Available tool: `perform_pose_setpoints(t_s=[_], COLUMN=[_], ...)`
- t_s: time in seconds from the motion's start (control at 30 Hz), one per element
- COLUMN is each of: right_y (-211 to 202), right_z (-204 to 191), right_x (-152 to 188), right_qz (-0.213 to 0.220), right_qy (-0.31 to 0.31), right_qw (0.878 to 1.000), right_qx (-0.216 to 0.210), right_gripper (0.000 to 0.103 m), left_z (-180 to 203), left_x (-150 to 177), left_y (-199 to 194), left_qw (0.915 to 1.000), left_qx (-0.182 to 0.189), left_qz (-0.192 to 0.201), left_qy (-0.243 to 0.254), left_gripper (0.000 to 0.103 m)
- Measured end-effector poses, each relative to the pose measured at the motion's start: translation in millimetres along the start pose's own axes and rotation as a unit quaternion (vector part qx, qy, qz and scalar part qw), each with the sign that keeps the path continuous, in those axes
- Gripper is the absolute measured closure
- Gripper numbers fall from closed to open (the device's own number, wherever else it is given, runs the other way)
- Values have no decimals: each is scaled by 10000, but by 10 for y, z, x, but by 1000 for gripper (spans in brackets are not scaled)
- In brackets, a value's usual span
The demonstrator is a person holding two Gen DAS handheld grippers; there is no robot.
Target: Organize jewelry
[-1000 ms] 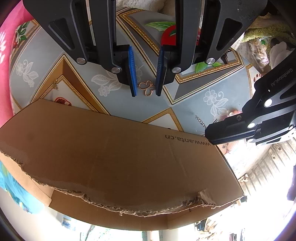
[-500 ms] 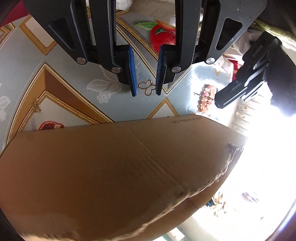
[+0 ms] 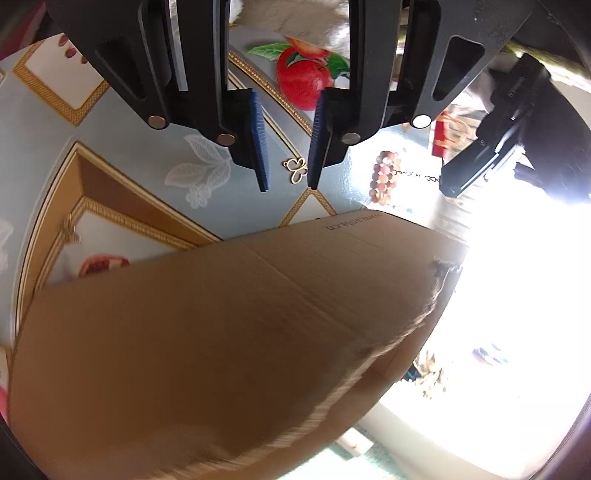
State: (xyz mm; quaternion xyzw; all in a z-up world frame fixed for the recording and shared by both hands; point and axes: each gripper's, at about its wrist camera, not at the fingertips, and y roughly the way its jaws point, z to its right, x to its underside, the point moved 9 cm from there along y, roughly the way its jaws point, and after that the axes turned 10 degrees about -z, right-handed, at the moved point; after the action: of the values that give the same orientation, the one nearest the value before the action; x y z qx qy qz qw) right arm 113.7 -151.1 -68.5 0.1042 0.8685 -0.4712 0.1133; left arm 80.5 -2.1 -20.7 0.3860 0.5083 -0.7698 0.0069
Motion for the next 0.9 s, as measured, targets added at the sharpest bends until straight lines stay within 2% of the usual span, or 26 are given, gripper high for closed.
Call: perform_pose_setpoints(t_s=[0.07,0.13,0.27,0.3,0.33,0.47,0.7,0.73,0.9], right_y=[56,164,366,386,399,368,200,176,28], right_z=[-164,-293,-400,-441,-465,-412,-151,-116,252], right_x=[-7,9,109,152,166,121,46,30,55], right_qz=[18,-21,-75,-79,-96,-102,-111,-108,-129], right_qy=[-577,-1092,-1845,-1965,-1990,-1680,-812,-683,-9], right_qw=[9968,9878,9589,9527,9515,9615,9899,9927,9994], right_qx=[561,1111,2154,2315,2346,2173,1156,993,320], right_gripper=[78,78,78,82,93,94,94,103,103], left_z=[-13,-35,-94,-107,-119,-145,-196,-198,-179], left_x=[35,82,161,176,192,219,243,246,229], left_y=[12,28,44,41,33,-34,-156,-167,-260], left_qw=[10000,9999,9996,9995,9995,9995,9994,9993,9990], left_qx=[-8,-14,-42,-59,-68,-114,-65,-60,-87], left_qz=[-11,-29,-93,-106,-107,-43,107,124,260], left_qy=[-62,-134,-263,-276,-283,-275,-329,-337,-350], left_gripper=[97,97,97,97,97,97,97,97,97])
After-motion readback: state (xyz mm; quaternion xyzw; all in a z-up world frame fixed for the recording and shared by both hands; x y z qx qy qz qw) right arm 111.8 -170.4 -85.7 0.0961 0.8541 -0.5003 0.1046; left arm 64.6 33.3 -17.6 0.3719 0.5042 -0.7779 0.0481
